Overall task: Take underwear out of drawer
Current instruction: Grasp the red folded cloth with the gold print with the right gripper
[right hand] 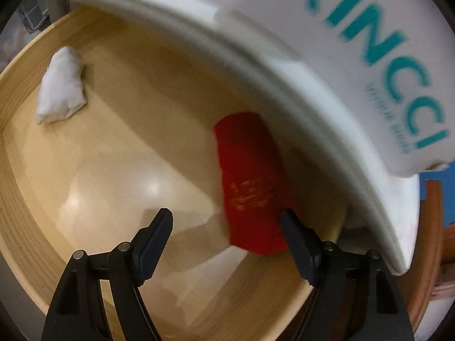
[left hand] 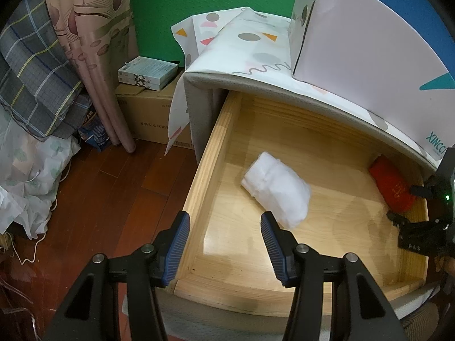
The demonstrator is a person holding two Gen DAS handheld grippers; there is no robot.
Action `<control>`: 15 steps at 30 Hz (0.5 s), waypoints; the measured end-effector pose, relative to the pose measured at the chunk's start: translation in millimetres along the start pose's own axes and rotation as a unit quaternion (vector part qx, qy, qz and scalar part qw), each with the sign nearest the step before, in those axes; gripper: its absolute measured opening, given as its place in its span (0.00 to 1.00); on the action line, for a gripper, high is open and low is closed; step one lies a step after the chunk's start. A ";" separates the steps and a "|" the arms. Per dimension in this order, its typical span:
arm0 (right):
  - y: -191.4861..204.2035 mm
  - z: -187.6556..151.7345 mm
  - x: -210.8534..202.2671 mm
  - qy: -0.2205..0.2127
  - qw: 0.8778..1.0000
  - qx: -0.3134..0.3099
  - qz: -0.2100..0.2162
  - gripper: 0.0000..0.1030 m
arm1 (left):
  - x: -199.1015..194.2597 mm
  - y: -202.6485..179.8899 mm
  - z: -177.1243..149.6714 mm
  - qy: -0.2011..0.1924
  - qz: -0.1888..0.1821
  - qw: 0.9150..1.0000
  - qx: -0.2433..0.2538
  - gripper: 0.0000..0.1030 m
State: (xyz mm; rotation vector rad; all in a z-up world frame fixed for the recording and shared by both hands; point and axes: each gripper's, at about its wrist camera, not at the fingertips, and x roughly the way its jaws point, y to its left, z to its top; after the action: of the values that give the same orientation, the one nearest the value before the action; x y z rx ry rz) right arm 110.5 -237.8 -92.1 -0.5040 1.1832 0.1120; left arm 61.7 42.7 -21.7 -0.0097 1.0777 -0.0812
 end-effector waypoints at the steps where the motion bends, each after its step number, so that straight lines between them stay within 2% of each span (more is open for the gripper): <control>1: -0.3 1.6 -0.5 -0.004 1.000 -0.001 -0.015 0.70 | -0.2 -0.3 -0.5 0.000 -0.001 1.000 0.000 0.52; 3: -3.1 4.0 2.2 -0.002 1.000 0.008 0.001 0.70 | 0.0 0.2 0.1 0.001 -0.002 1.000 0.000 0.52; 7: -2.0 7.0 15.3 0.016 1.000 0.000 -0.017 0.73 | -0.2 0.5 0.5 0.001 -0.004 1.000 0.001 0.52; 11: -5.3 12.1 23.1 0.021 1.000 0.008 -0.010 0.74 | 0.6 0.8 0.7 0.002 -0.005 1.000 0.000 0.52; 14: -5.7 13.1 26.2 0.021 1.000 0.003 -0.008 0.67 | 0.8 0.9 0.8 0.002 -0.005 1.000 0.001 0.52; 15: -5.7 13.2 26.7 0.022 1.000 -0.001 -0.010 0.61 | 1.3 1.1 1.0 0.002 -0.006 1.000 0.001 0.52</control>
State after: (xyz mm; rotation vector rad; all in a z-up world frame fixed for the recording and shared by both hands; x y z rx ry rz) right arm 134.1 -241.8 -110.7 -0.5214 1.2215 0.0857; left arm 63.3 43.7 -22.4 -0.0135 1.0825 -0.0927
